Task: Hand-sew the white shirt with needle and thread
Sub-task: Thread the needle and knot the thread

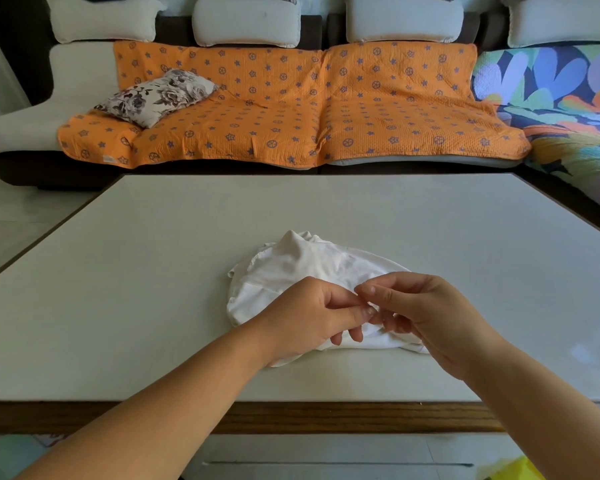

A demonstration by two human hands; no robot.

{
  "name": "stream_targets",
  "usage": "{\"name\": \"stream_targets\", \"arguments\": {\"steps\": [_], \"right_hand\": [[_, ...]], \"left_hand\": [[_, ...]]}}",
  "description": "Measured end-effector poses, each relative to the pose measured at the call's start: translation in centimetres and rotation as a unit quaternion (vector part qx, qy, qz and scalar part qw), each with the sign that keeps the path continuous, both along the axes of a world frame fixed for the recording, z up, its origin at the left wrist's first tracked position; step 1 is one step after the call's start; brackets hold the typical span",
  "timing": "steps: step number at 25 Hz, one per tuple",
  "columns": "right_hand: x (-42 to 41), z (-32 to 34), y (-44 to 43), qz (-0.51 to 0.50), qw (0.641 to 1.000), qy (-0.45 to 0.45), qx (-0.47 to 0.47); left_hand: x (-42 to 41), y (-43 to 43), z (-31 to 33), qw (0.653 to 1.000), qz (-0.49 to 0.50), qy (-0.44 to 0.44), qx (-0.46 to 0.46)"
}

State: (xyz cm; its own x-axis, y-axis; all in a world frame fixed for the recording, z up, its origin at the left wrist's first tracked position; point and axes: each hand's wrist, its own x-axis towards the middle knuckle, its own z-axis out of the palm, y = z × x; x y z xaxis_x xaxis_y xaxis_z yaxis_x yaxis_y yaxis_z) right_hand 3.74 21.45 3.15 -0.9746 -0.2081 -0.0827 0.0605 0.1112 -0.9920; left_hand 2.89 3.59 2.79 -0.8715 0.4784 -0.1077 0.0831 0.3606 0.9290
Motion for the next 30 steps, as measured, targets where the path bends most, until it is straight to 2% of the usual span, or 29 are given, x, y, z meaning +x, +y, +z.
{"name": "stream_targets", "arguments": {"steps": [3, 9, 11, 16, 21, 24, 30], "right_hand": [[0.0, -0.3, 0.0, -0.028, 0.999, 0.007, -0.024], [0.3, -0.9, -0.7, -0.052, 0.996, -0.017, -0.069], [0.4, -1.1, -0.8, -0.049, 0.994, -0.028, -0.089], [0.3, -1.1, -0.8, -0.060, 0.989, -0.040, -0.130], [0.7, -1.0, -0.3, -0.068, 0.978, -0.063, -0.185], [1.3, -0.3, 0.3, -0.065, 0.966, -0.077, -0.238], [2.9, 0.9, 1.0, -0.059, 0.956, -0.071, -0.277]], "left_hand": [[0.2, 0.1, 0.1, 0.999, 0.016, 0.014, 0.029], [0.3, 0.6, -1.0, 0.986, 0.089, 0.132, 0.047], [0.1, 0.7, -1.2, 0.987, 0.086, 0.121, 0.060], [0.3, 1.3, -1.1, 0.981, 0.084, 0.008, 0.177], [0.9, 2.3, -0.7, 0.984, 0.111, 0.017, 0.138], [1.8, 3.5, 0.3, 0.983, 0.141, 0.051, 0.104], [4.5, 5.7, 2.9, 0.975, 0.188, 0.105, 0.050]]}}
